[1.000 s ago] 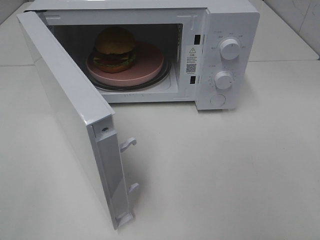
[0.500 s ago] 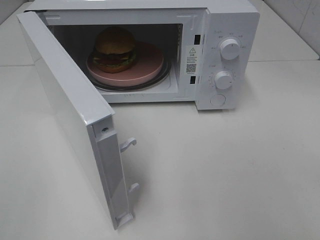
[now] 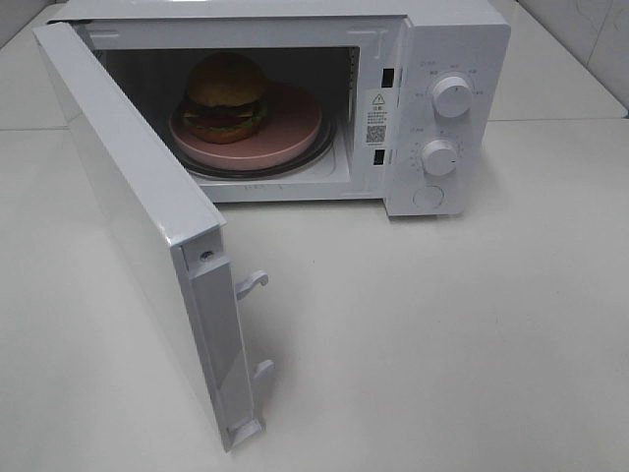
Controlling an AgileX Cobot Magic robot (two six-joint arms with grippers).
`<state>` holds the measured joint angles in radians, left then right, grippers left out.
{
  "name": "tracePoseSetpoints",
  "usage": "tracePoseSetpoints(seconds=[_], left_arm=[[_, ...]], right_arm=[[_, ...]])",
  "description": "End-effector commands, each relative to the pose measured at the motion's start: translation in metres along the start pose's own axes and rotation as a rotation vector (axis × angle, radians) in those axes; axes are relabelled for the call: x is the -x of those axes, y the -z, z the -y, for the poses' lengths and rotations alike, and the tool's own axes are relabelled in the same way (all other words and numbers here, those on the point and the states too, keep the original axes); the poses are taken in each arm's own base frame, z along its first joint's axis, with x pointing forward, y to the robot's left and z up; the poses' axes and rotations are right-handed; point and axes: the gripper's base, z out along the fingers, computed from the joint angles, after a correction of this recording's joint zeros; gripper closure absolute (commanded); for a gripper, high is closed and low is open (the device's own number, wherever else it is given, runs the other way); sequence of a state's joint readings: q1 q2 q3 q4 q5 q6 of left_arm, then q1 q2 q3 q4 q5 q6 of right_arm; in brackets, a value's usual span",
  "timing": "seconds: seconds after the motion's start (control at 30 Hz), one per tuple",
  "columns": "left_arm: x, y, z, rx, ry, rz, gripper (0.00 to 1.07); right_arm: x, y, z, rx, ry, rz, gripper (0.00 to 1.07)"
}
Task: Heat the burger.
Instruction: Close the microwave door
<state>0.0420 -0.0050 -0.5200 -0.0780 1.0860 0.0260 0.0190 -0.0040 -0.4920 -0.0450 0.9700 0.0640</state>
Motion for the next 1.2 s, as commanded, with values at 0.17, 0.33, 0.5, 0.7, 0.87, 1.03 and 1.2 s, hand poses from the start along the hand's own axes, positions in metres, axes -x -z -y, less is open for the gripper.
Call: tracePoseSetpoints(seconds=[0.17, 0.33, 0.5, 0.7, 0.87, 1.03, 1.2], left_arm=[[0.0, -0.0005, -0.0001, -0.001, 0.0, 0.015, 0.04], [0.0, -0.0005, -0.0001, -0.001, 0.0, 0.015, 0.04], [0.0, -0.0005, -0.0001, -0.001, 0.0, 0.015, 0.04], [0.0, -0.0005, -0.0001, -0.001, 0.0, 0.015, 0.04], [-0.0001, -0.0003, -0.0006, 0.004, -0.003, 0.016, 0.04], [-0.0001, -0.0003, -0.0012, 0.011, -0.007, 0.016, 0.04], [-0.0001, -0.0003, -0.0012, 0.011, -0.007, 0.016, 0.04]], right_arm=[[-0.0024, 0.0029, 0.0002, -0.005, 0.011, 0.031, 0.31], [-0.0024, 0.0029, 0.0002, -0.005, 0.014, 0.031, 0.31], [-0.0024, 0.0029, 0.0004, -0.007, 0.019, 0.031, 0.31], [-0.0024, 0.0029, 0.0008, -0.011, 0.021, 0.031, 0.31], [-0.0024, 0.0029, 0.0008, -0.011, 0.021, 0.031, 0.31], [-0.0024, 0.0029, 0.0007, -0.01, 0.021, 0.031, 0.31], [-0.0024, 0.0029, 0.0007, -0.01, 0.021, 0.031, 0.31]])
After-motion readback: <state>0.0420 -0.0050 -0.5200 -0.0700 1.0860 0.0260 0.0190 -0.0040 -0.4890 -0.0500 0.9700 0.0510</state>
